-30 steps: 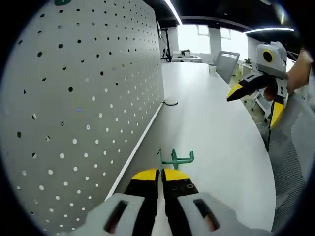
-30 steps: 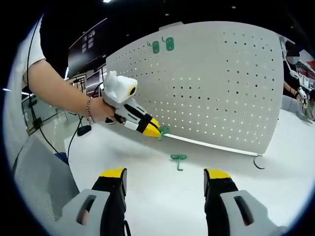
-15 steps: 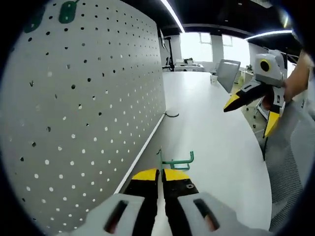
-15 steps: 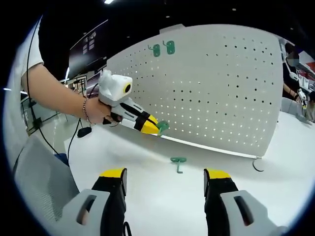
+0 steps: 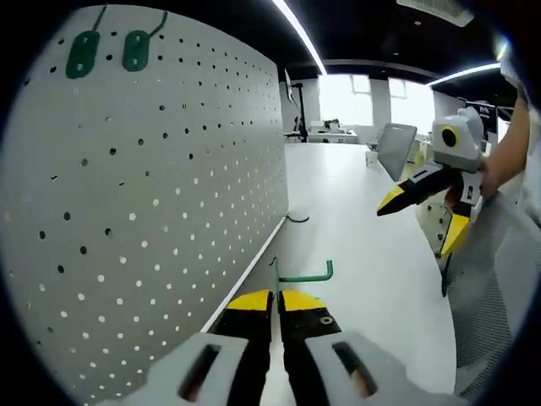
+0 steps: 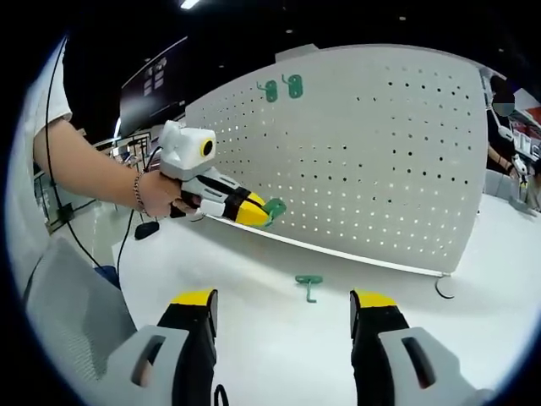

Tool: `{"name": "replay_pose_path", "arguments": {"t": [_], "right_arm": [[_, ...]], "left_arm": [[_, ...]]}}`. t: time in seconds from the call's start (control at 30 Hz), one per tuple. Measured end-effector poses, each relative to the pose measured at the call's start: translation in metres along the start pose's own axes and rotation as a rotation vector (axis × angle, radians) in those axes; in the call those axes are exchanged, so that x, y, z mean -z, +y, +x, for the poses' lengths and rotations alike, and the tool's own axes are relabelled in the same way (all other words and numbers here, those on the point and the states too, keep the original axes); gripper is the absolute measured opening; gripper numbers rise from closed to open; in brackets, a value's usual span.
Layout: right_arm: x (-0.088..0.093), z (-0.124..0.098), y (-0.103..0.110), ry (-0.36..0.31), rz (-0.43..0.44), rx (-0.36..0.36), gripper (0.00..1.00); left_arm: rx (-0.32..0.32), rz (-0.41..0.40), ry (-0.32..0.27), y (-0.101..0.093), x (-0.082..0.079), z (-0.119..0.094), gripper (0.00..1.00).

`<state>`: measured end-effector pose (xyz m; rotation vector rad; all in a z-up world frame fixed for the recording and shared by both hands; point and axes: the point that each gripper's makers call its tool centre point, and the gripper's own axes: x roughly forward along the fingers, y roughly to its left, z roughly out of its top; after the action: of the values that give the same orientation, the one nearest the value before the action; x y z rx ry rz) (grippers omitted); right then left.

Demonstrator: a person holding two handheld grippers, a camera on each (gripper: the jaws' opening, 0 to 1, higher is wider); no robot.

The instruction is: Insert the hook assembly into the mounting plate slot until the hook locks in place.

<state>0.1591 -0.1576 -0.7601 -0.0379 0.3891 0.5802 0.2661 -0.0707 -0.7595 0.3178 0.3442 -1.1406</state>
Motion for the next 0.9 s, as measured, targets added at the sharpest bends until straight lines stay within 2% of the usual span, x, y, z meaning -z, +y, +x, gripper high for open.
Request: {"name": "replay_pose_path", "arguments": {"t": [0.1,0.2,0.27,0.43,0.9], "right_arm": [[-0.002,0.000,0.000,-0.007,0.006,0.000,0.61],[-0.003,0.000,0.001,-0.008,0.005,0.000,0.61],[-0.003,0.000,0.001,-0.004,0.006,0.000,0.61],[-0.005,0.000,0.003,-0.007,0.005,-0.002,0.61],[-0.010,-0.003,0.004,-0.017,0.003,0.001,0.61]], "left_arm": [[-0.001,-0.016,-0.031,0.000,-0.006,-0.005,0.03],[-0.006,-0.002,-0.030,-0.001,-0.007,-0.009,0.03],[-0.009,-0.017,-0.056,-0.001,-0.012,-0.013,0.03],[-0.020,-0.035,-0.081,-0.002,-0.015,-0.021,0.03],[-0.050,-0.075,-0.193,-0.007,-0.044,-0.044,0.03]]}}
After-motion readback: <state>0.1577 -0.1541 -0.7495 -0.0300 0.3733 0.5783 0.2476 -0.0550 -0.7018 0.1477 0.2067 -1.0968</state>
